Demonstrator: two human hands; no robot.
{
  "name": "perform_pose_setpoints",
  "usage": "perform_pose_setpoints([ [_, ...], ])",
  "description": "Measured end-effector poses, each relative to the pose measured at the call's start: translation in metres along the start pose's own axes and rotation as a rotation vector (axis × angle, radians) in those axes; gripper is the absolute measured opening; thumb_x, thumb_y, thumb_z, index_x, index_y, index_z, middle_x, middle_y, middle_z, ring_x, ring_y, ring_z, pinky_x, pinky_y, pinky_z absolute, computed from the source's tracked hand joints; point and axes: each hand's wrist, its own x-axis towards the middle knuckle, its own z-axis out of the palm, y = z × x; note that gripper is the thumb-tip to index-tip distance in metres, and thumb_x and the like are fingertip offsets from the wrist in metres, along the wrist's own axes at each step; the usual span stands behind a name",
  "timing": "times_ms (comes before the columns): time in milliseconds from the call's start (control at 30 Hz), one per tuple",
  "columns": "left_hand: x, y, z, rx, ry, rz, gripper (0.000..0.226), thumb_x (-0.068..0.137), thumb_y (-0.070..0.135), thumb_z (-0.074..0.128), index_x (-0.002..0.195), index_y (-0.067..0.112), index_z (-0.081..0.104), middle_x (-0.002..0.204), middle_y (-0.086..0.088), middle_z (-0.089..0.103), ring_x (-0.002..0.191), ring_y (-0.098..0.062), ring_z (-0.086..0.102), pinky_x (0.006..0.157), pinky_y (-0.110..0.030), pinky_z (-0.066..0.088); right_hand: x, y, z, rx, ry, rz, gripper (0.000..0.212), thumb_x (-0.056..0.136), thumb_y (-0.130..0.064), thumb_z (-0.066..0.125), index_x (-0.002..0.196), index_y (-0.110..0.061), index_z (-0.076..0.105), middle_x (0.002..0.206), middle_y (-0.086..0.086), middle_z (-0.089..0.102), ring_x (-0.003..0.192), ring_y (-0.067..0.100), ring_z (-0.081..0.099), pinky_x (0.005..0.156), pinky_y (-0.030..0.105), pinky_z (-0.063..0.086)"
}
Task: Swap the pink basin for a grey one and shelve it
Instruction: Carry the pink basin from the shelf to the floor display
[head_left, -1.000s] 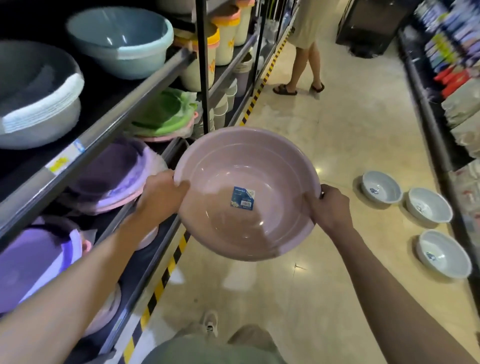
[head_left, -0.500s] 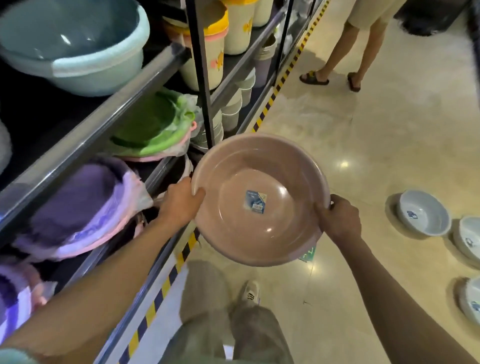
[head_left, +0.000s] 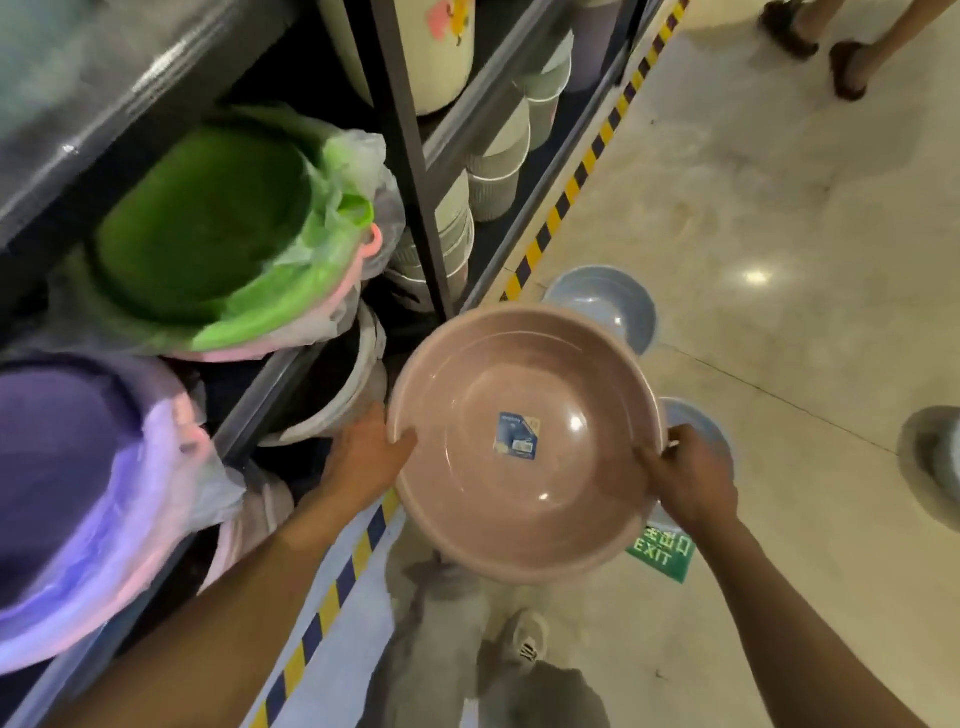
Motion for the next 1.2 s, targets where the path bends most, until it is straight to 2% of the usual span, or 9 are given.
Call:
perform_pose_setpoints([
  [100, 0.052, -0.015, 0.033, 0.048, -0.040, -0.038, 0.034, 0.095, 0.030, 0.064, 0.115, 0.003, 0.060, 0.109, -0.018, 0.067, 0.102, -0.036, 0.064, 0.089, -0.047, 0.054, 0.046, 0.007, 0.041, 0.005, -0.044, 0.040, 0.042, 0.093, -0.053, 0.053, 0.106, -0.014, 0.053, 0.083, 0.002, 0.065, 0.074, 0.027, 0.060, 0.072, 0.041, 0.051],
  [200, 0.098, -0.034, 0.068, 0.118, -0.039, -0.060, 0.036, 0.096, 0.030, 0.062, 0.116, 0.001, 0.058, 0.109, -0.019, 0.066, 0.102, -0.037, 0.062, 0.088, -0.046, 0.052, 0.083, 0.017, 0.082, 0.001, -0.095, 0.057, 0.038, 0.093, -0.053, 0.050, 0.107, -0.017, 0.048, 0.081, -0.001, 0.062, 0.073, 0.028, 0.056, 0.069, 0.043, 0.048],
  [333, 0.148, -0.067, 0.118, 0.173, -0.049, -0.057, 0.033, 0.094, 0.026, 0.068, 0.098, -0.006, 0.057, 0.092, -0.025, 0.066, 0.089, -0.043, 0.064, 0.074, -0.044, 0.051, 0.134, 0.036, 0.137, -0.016, -0.155, 0.066, 0.034, 0.096, -0.046, 0.050, 0.109, -0.015, 0.044, 0.090, 0.006, 0.065, 0.084, 0.034, 0.061, 0.072, 0.045, 0.048],
  [500, 0.204, -0.106, 0.179, 0.154, -0.066, -0.128, 0.028, 0.094, 0.031, 0.066, 0.108, 0.007, 0.058, 0.097, -0.012, 0.068, 0.096, -0.036, 0.067, 0.075, -0.043, 0.056, 0.191, 0.062, 0.208, -0.070, -0.179, 0.059, 0.033, 0.094, -0.049, 0.052, 0.102, -0.018, 0.043, 0.090, 0.004, 0.063, 0.078, 0.030, 0.056, 0.067, 0.041, 0.040],
  [567, 0.222, -0.123, 0.202, 0.155, -0.057, -0.137, 0.021, 0.094, 0.029, 0.067, 0.100, 0.012, 0.058, 0.085, -0.004, 0.065, 0.082, -0.026, 0.068, 0.053, -0.028, 0.049, 0.209, 0.071, 0.232, -0.071, -0.170, 0.061, 0.033, 0.092, -0.048, 0.054, 0.099, -0.018, 0.043, 0.087, 0.003, 0.062, 0.075, 0.030, 0.055, 0.065, 0.040, 0.039],
  [633, 0.237, -0.137, 0.223, 0.155, -0.062, -0.159, 0.023, 0.094, 0.030, 0.068, 0.105, 0.012, 0.059, 0.089, -0.003, 0.066, 0.072, -0.012, 0.063, 0.048, -0.015, 0.038, 0.226, 0.079, 0.252, -0.058, -0.175, 0.051, 0.031, 0.091, -0.047, 0.055, 0.096, -0.019, 0.042, 0.083, 0.002, 0.060, 0.074, 0.031, 0.054, 0.065, 0.040, 0.040],
  [767, 0.259, -0.154, 0.251, 0.182, -0.067, -0.206, 0.038, 0.091, 0.037, 0.068, 0.114, 0.008, 0.058, 0.107, -0.014, 0.068, 0.093, -0.033, 0.066, 0.074, -0.035, 0.051, 0.249, 0.089, 0.281, -0.068, -0.188, 0.051, 0.033, 0.092, -0.047, 0.055, 0.095, -0.019, 0.040, 0.078, -0.001, 0.053, 0.071, 0.030, 0.051, 0.063, 0.040, 0.039],
  [900, 0.282, -0.156, 0.271, 0.172, -0.081, -0.226, 0.044, 0.092, 0.042, 0.066, 0.113, 0.005, 0.053, 0.109, -0.023, 0.068, 0.091, -0.040, 0.067, 0.077, -0.048, 0.059, 0.272, 0.097, 0.295, -0.032, -0.197, 0.071, 0.037, 0.090, -0.050, 0.058, 0.097, -0.018, 0.041, 0.083, 0.003, 0.054, 0.075, 0.031, 0.050, 0.065, 0.040, 0.040],
  [1200, 0.334, -0.154, 0.292, 0.204, -0.071, -0.120, 0.039, 0.094, 0.042, 0.065, 0.111, 0.008, 0.054, 0.104, -0.019, 0.069, 0.085, -0.035, 0.067, 0.072, -0.046, 0.060, 0.323, 0.102, 0.318, -0.052, -0.185, 0.101, 0.036, 0.091, -0.047, 0.058, 0.101, -0.019, 0.040, 0.090, 0.005, 0.056, 0.080, 0.032, 0.049, 0.069, 0.042, 0.041],
])
